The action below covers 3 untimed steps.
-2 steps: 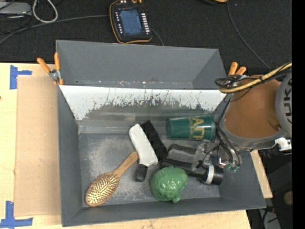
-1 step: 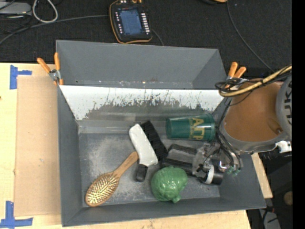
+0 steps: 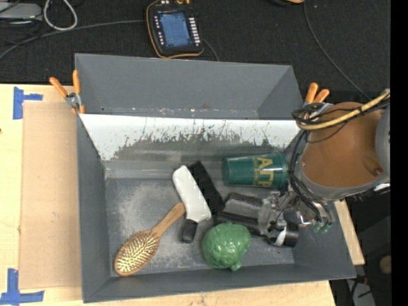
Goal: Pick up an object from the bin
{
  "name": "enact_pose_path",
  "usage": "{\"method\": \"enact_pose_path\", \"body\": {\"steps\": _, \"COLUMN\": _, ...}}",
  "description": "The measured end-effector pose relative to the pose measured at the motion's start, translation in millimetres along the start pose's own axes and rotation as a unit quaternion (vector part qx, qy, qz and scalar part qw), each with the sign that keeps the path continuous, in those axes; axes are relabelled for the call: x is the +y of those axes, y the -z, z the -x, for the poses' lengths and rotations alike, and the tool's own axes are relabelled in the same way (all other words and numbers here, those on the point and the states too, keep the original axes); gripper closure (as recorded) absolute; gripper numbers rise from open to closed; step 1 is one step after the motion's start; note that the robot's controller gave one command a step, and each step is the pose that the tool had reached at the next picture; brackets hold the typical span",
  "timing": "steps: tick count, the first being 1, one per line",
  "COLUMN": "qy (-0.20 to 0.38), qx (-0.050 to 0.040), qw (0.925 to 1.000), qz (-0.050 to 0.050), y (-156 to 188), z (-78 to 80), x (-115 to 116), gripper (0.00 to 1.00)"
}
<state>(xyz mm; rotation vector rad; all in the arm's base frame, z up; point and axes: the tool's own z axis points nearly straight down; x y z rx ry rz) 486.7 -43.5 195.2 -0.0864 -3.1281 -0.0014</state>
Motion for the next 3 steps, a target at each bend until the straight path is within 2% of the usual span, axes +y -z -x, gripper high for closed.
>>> {"method": "enact_pose_path", "body": {"steps": 1, "qy": 0.035, "qx": -0.0009, "qw": 0.9994, "qz": 0.0, "y": -3.0, "z": 25.7, "x": -0.3, "gripper": 1.0}}
{"method": "enact_pose_path", "body": {"steps": 2, "qy": 0.123, "qx": -0.0021, "qw": 0.9924, "qz": 0.0, "y": 45.3, "z": 11.4, "x": 9.5, "gripper": 1.0}}
{"method": "enact_pose_path", "body": {"steps": 3, "qy": -0.032, "qx": 0.0023, "qw": 0.9995, "qz": 0.0, "y": 16.2, "z": 3.2, "x": 9.5, "gripper": 1.0}}
